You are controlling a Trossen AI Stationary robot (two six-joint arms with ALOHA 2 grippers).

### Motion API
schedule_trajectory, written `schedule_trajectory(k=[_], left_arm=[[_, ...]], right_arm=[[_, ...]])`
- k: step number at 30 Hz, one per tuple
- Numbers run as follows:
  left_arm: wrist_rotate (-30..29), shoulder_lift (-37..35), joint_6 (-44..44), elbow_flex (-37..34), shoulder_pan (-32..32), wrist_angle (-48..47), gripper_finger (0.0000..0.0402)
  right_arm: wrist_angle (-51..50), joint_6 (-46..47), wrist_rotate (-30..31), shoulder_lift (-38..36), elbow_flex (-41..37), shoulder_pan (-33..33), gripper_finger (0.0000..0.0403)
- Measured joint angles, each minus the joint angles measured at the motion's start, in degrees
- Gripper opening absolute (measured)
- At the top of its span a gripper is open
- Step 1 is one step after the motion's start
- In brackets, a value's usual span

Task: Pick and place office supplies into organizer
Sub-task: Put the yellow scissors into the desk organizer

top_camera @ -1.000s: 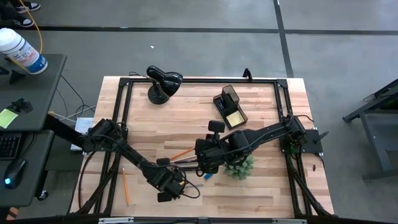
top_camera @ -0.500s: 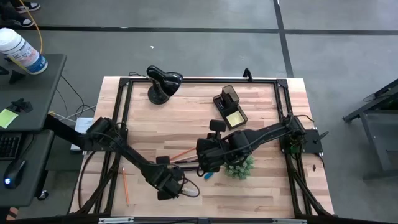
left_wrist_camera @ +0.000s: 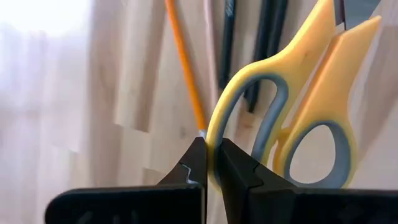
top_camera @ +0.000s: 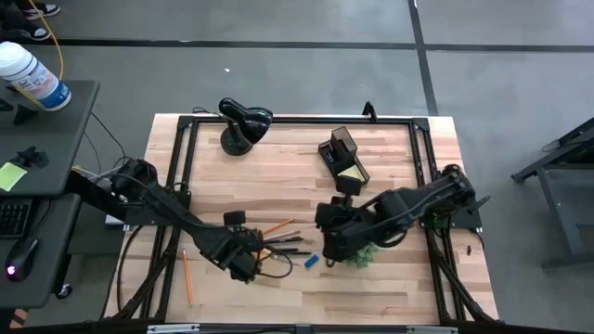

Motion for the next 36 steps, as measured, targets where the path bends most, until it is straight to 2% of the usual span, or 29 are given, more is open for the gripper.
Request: schedule_trajectory(k=[6, 10, 16, 19, 26, 36], left_arm=[[-5.8, -3.6, 9.3, 0.8, 6.7, 0.8, 0.0002], [-7.5, -4.1, 21.2, 3.8, 12.5, 3.6, 0.0001], [-8.2, -4.1, 36.7, 8.2, 20.7, 8.2, 0.0001], [-8.1, -4.1, 42.8, 10.6, 23.7, 8.9, 0.0001], [-4.9, -4.1, 53.6, 13.8, 28.4, 8.9, 0.0000], [5.0, -4.3, 58.7, 14.0, 36.1, 15.2, 0.0000]], right_arm=[[0.0, 0.3, -0.5, -2.0, 0.0, 2.3, 0.0083], [0.0, 0.6, -0.5, -2.0, 0.0, 3.2, 0.0083], [-0.8, 6.7, -1.4, -2.0, 0.0, 3.2, 0.0083], [-3.8, 12.7, 0.2, -2.0, 0.0, 3.5, 0.0083], [-4.4, 20.3, 5.8, -3.4, 0.0, 6.2, 0.0083], [-4.4, 26.1, 10.0, -5.9, 0.0, 9.8, 0.0083]])
